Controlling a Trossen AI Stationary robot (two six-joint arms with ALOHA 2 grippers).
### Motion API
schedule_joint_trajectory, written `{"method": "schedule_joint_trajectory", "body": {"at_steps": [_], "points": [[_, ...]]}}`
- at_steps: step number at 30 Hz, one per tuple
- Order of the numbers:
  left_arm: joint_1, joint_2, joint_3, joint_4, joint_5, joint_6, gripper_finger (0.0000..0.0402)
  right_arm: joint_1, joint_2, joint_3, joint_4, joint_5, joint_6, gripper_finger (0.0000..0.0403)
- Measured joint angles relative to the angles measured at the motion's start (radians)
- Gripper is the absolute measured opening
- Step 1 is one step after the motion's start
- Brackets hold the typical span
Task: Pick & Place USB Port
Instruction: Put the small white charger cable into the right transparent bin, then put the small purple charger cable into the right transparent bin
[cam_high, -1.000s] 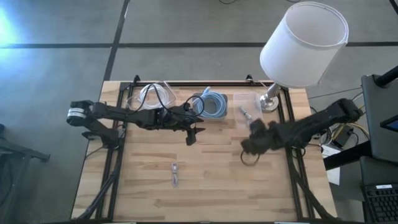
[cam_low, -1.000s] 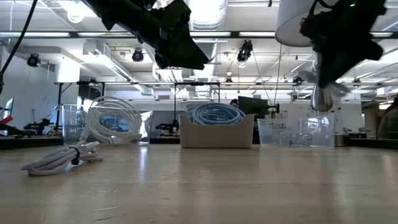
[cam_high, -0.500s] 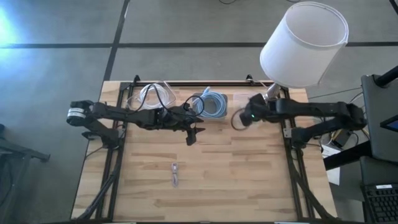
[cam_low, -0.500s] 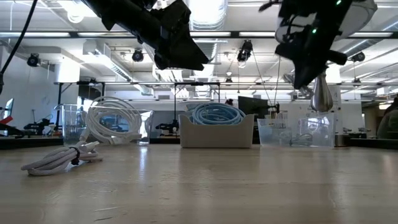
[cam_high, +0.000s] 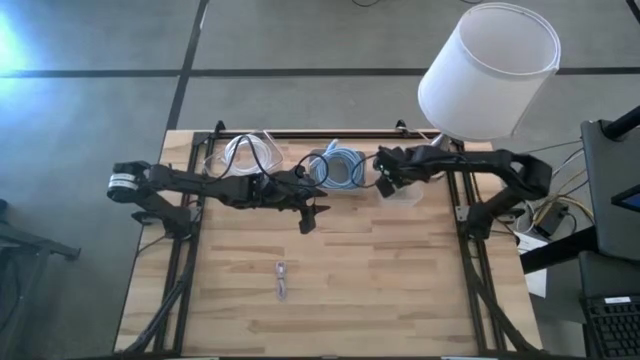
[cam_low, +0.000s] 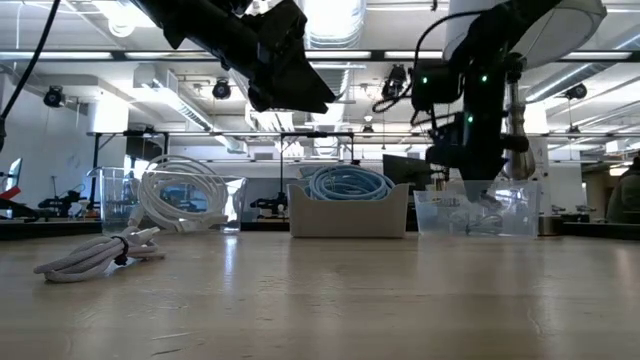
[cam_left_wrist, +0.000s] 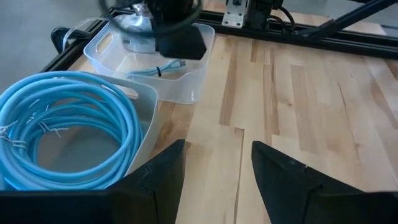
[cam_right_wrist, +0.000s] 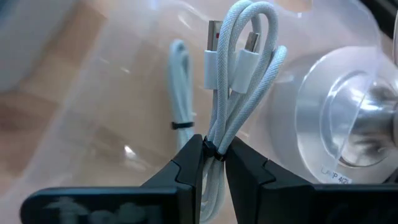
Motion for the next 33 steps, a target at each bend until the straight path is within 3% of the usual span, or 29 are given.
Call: {"method": "schedule_joint_trajectory", "body": {"at_steps": [13, 26, 33], "points": [[0.0, 0.0, 0.0, -0.024, 0.0, 0.016, 0.0188, -0.02, 0.089, 0.004, 0.001, -0.005, -0.02, 0.0055], [0.0, 0.0, 0.0, -0.024, 0.0, 0.013, 0.0188, -0.024, 0.054, 0.003, 0.0, -0.006, -0.045, 0.013], [0.0, 0.0, 0.0, -0.034, 0.015, 0.013, 0.0188, -0.013, 0.039, 0.022, -0.002, -0.174, -0.045, 0.0146]]}}
